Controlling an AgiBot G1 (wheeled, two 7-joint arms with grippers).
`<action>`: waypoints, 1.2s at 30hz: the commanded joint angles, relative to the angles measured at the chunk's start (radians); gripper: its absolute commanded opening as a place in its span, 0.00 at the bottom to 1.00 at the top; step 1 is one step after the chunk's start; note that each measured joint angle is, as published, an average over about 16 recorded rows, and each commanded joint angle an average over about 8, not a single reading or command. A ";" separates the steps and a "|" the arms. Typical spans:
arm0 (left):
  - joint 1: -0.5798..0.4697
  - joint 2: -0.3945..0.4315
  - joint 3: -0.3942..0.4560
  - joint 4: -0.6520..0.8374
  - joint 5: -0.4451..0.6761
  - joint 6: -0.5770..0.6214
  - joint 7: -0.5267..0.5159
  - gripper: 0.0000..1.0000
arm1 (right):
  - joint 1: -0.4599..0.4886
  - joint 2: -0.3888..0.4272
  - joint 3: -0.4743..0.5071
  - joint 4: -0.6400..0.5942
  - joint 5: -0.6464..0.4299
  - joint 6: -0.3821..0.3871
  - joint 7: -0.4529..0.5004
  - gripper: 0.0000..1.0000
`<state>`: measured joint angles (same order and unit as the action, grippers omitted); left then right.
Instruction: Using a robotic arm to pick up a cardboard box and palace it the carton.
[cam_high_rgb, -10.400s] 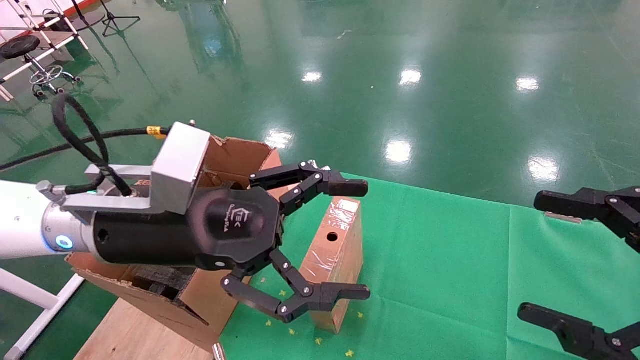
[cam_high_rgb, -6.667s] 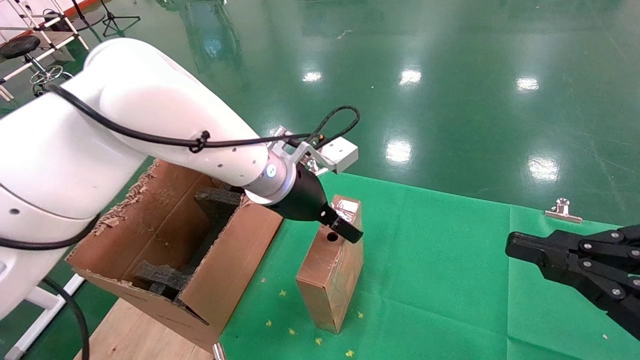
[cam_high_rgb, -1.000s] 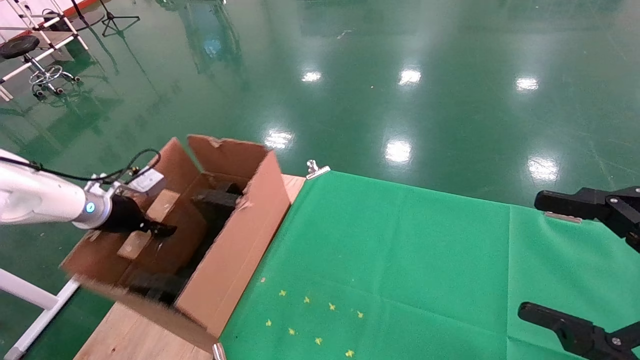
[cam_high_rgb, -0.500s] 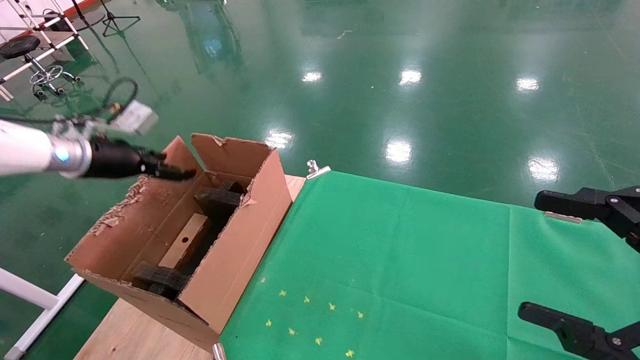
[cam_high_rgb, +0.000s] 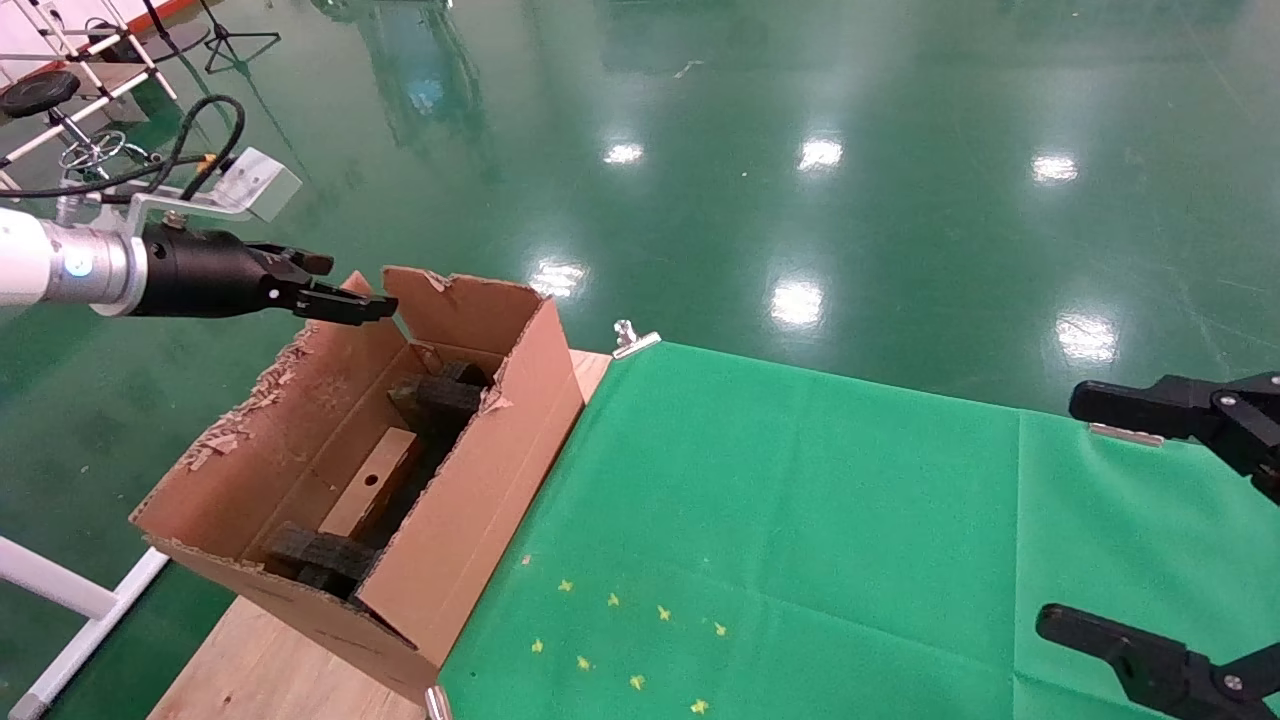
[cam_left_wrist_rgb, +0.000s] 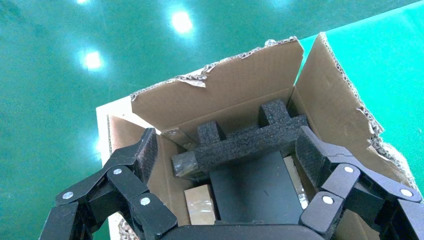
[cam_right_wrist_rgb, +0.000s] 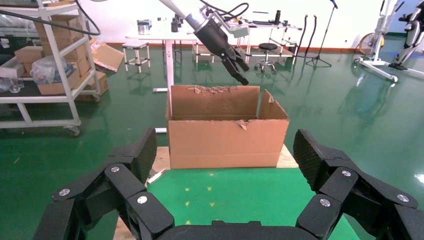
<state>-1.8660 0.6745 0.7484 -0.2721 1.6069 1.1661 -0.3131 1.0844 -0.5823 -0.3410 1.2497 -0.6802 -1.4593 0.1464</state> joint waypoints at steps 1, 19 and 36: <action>0.001 0.002 0.001 0.005 0.002 -0.003 0.000 1.00 | 0.000 0.000 0.000 0.000 0.000 0.000 0.000 1.00; 0.229 -0.017 -0.135 -0.290 -0.253 0.095 0.036 1.00 | 0.000 0.000 0.000 0.000 0.000 0.000 0.000 1.00; 0.458 -0.036 -0.271 -0.584 -0.506 0.190 0.073 1.00 | 0.000 0.000 0.000 0.000 0.000 0.000 0.000 1.00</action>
<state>-1.4079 0.6384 0.4774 -0.8564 1.1002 1.3563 -0.2405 1.0845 -0.5822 -0.3412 1.2497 -0.6801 -1.4592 0.1463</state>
